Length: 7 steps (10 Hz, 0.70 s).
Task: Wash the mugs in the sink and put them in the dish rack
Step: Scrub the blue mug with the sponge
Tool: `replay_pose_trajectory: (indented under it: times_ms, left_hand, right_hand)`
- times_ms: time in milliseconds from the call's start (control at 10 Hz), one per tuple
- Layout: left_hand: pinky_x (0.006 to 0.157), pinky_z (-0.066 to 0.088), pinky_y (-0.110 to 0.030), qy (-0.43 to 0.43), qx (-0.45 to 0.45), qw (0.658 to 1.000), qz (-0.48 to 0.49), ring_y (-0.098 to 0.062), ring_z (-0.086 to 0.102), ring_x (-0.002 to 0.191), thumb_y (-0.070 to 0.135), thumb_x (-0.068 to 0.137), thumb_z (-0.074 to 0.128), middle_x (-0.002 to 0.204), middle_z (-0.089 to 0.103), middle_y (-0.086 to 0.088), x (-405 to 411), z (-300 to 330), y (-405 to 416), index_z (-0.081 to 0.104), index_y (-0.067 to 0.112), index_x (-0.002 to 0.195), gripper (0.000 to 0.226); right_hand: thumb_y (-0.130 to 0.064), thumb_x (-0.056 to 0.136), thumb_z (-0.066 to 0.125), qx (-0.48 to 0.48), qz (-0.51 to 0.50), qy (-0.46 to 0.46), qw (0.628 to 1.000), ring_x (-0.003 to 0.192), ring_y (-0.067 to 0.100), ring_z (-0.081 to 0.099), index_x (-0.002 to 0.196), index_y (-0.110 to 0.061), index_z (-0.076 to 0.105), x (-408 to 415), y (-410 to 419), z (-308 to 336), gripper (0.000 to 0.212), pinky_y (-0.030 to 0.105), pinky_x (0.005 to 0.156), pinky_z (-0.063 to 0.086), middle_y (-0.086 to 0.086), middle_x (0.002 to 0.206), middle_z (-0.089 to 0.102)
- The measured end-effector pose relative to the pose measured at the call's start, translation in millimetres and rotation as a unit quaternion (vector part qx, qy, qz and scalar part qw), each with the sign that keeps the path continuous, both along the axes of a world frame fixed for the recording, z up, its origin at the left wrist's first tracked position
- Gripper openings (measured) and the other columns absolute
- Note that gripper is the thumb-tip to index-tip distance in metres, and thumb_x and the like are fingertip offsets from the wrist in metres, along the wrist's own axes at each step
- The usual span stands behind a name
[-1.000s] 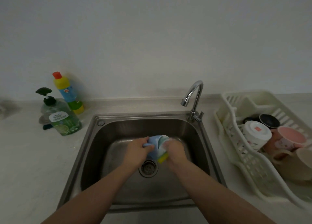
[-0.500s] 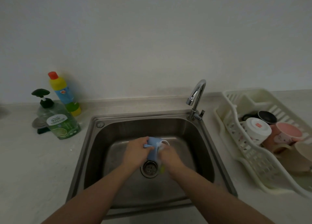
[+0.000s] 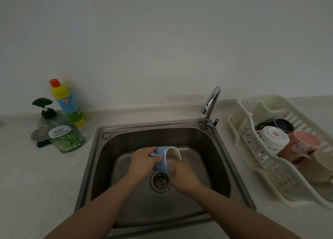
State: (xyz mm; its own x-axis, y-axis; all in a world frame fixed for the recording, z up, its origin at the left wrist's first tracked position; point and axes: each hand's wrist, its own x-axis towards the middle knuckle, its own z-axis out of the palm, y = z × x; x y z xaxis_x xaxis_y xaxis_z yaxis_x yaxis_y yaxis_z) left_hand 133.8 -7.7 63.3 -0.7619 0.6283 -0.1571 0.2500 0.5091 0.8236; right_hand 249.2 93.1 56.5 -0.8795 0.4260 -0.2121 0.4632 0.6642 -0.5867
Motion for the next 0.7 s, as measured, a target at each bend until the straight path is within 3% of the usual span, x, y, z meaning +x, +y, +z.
replay_pose_trajectory:
  times_ms: [100,200,300,400,500,600,700]
  left_hand:
    - [0.088,0.05,-0.029,-0.02,0.021,0.999,0.024,-0.011,0.061,0.097,0.039,0.076,0.064,0.104,0.069,0.001,12.9,-9.1,0.3,0.069,0.016,0.118,0.048]
    - [0.092,0.049,-0.028,-0.019,0.049,0.997,0.05,-0.012,0.063,0.097,0.023,0.085,0.071,0.108,0.072,-0.004,11.0,-13.5,-1.5,0.057,0.013,0.135,0.053]
    - [0.095,0.047,-0.027,0.01,0.013,1.0,-0.005,-0.012,0.06,0.106,0.018,0.089,0.067,0.122,0.065,0.001,-3.8,-11.2,-4.6,0.063,0.012,0.128,0.039]
    - [0.084,0.054,-0.025,0.006,-0.04,0.997,-0.066,-0.011,0.064,0.099,0.021,0.09,0.066,0.113,0.069,0.001,-7.1,-11.4,-5.5,0.069,0.018,0.112,0.022]
    - [0.061,0.05,-0.012,-0.027,-0.025,0.999,-0.024,-0.008,0.063,0.087,0.018,0.091,0.065,0.096,0.066,0.004,-4.0,-16.0,-0.6,0.067,0.022,0.107,0.017]
    - [0.059,0.045,-0.009,0.0,-0.022,1.0,-0.006,-0.011,0.063,0.084,0.016,0.088,0.066,0.09,0.065,0.005,-1.0,-21.8,-0.6,0.07,0.022,0.103,0.016]
    - [0.068,0.048,-0.015,-0.001,-0.004,1.0,-0.022,-0.012,0.067,0.084,0.021,0.084,0.069,0.086,0.072,0.005,8.6,-27.1,-2.9,0.073,0.025,0.099,0.015]
  right_hand:
    - [-0.013,0.096,0.05,-0.399,-0.342,0.004,0.851,0.11,0.029,0.058,0.13,-0.002,0.052,-31.6,-3.8,22.5,0.036,0.031,0.089,0.046,0.017,0.12,0.059]
    - [-0.005,0.094,0.045,-0.336,-0.208,-0.017,0.918,0.114,0.035,0.057,0.129,0.003,0.053,-30.3,2.3,22.3,0.036,0.043,0.099,0.046,0.022,0.121,0.059]
    - [-0.013,0.096,0.049,-0.026,0.068,-0.046,0.996,0.128,0.03,0.05,0.139,-0.014,0.045,-6.8,20.1,-11.4,0.043,0.039,0.11,0.038,0.012,0.138,0.052]
    - [-0.008,0.088,0.061,0.214,0.241,-0.086,0.943,0.145,0.031,0.025,0.145,-0.006,0.039,15.6,51.3,-36.7,0.061,0.041,0.12,0.006,0.014,0.153,0.035]
    - [-0.012,0.085,0.066,0.067,0.116,-0.059,0.989,0.13,0.029,0.049,0.135,-0.008,0.053,8.6,24.1,-23.1,0.051,0.035,0.114,0.026,0.013,0.138,0.054]
    - [-0.009,0.101,0.041,-0.206,-0.12,0.013,0.971,0.101,0.025,0.059,0.128,-0.001,0.053,-10.0,-7.5,5.1,0.031,0.037,0.096,0.047,0.02,0.128,0.057]
    - [0.003,0.096,0.036,-0.52,-0.377,0.111,0.758,0.09,0.03,0.061,0.125,0.01,0.05,-28.1,-6.4,20.4,0.033,0.041,0.083,0.05,0.027,0.122,0.057]
